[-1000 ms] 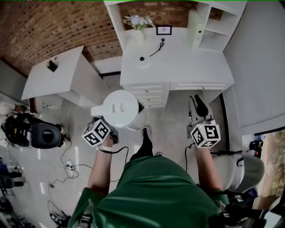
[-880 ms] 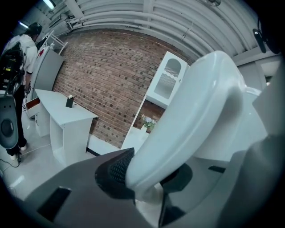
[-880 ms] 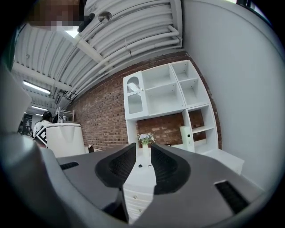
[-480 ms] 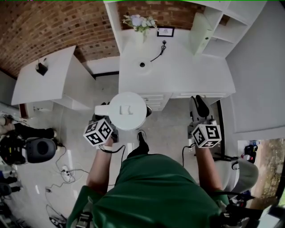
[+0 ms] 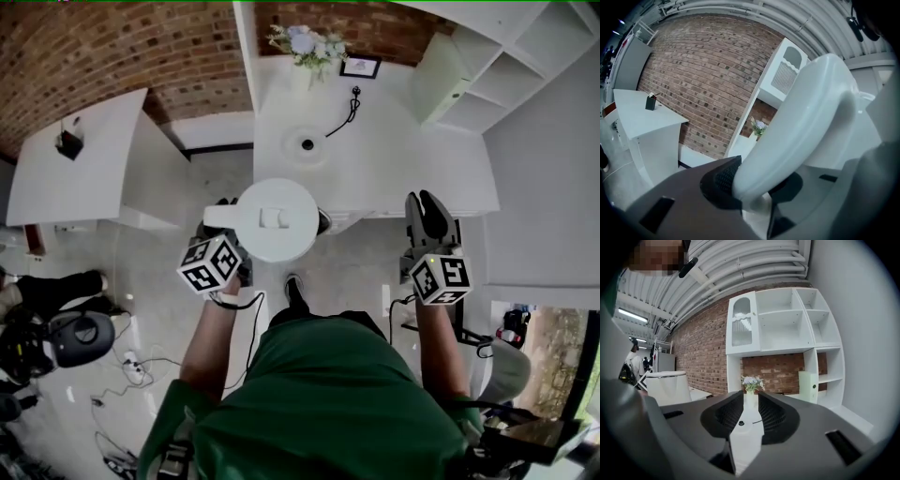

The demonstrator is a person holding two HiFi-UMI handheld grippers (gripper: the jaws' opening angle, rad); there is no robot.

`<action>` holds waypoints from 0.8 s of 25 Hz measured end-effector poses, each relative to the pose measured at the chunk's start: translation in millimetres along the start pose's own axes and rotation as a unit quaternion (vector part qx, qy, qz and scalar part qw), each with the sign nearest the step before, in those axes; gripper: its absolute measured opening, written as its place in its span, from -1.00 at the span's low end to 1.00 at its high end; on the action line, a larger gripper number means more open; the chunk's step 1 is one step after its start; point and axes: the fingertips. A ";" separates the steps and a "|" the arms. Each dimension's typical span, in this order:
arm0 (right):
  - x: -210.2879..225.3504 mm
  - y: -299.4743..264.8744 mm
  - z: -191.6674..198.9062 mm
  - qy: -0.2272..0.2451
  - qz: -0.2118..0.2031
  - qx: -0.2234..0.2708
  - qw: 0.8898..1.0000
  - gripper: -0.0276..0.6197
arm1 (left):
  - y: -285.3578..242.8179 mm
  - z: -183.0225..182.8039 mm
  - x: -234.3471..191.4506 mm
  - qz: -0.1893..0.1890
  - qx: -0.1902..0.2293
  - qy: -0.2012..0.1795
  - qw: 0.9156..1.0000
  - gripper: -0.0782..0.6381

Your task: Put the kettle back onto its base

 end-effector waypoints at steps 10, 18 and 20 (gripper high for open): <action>31.4 -48.3 5.3 -0.023 0.003 -0.017 1.000 -0.57 | -61.4 -39.7 -9.5 -0.009 -0.005 0.007 1.000 -0.43; 98.6 -88.1 1.9 -0.050 -0.020 -0.007 0.999 -0.59 | -108.8 -69.2 8.0 -0.043 0.018 0.035 0.998 -0.43; 117.5 -99.5 -7.4 -0.053 -0.028 -0.001 0.998 -0.59 | -119.5 -78.2 15.2 -0.056 0.024 0.034 0.998 -0.43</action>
Point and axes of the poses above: the fingertips, and each gripper's own axes: y backward along the fingers, x to its right, z out of its underside, and after that the axes turned 13 degrees about -x, right-handed
